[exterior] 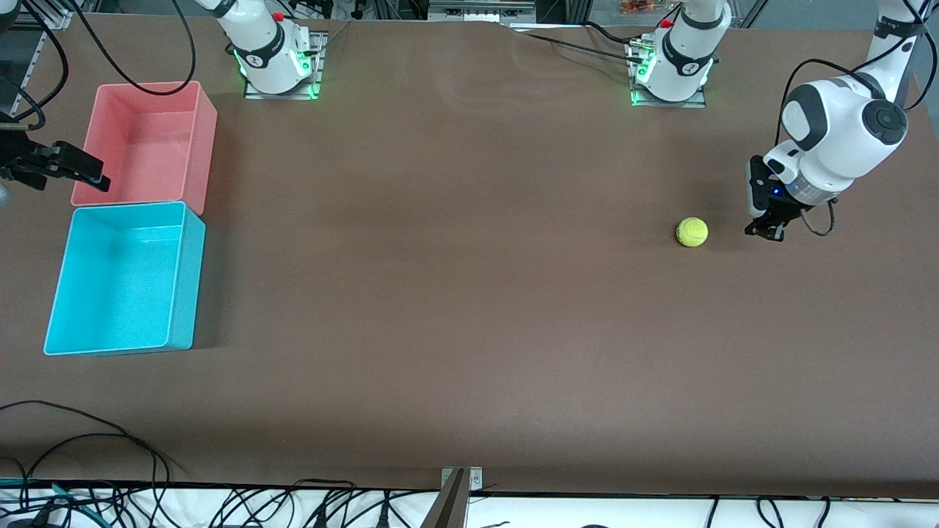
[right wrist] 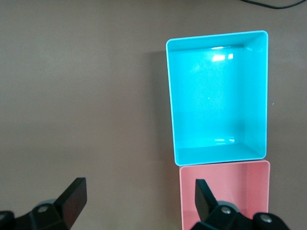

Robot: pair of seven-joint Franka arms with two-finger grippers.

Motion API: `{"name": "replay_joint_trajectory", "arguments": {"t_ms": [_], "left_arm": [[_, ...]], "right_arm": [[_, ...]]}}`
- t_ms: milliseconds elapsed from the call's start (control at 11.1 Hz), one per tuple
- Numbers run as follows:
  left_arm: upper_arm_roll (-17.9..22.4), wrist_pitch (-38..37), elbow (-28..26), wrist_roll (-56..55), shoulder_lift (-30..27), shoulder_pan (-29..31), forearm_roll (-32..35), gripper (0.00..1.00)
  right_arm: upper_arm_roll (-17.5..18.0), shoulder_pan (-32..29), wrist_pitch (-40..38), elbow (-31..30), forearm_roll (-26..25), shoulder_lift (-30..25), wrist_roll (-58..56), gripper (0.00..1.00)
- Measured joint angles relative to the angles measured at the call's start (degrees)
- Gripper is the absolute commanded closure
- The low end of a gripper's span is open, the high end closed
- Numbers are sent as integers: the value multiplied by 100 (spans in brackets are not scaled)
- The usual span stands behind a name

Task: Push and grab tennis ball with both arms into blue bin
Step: 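Lower the left gripper beside the yellow tennis ball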

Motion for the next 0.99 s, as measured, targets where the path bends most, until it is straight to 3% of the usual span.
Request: {"name": "replay_joint_trajectory", "arguments": {"t_ms": [541, 992], "left_arm": [[-2, 1088, -117, -53, 847, 60, -78, 100], [0, 1218, -235, -108, 1024, 261, -83, 100]], "right_arm": [[-177, -14, -8, 16, -1, 11, 0, 0], [-438, -18, -106, 16, -15, 15, -10, 0]]}}
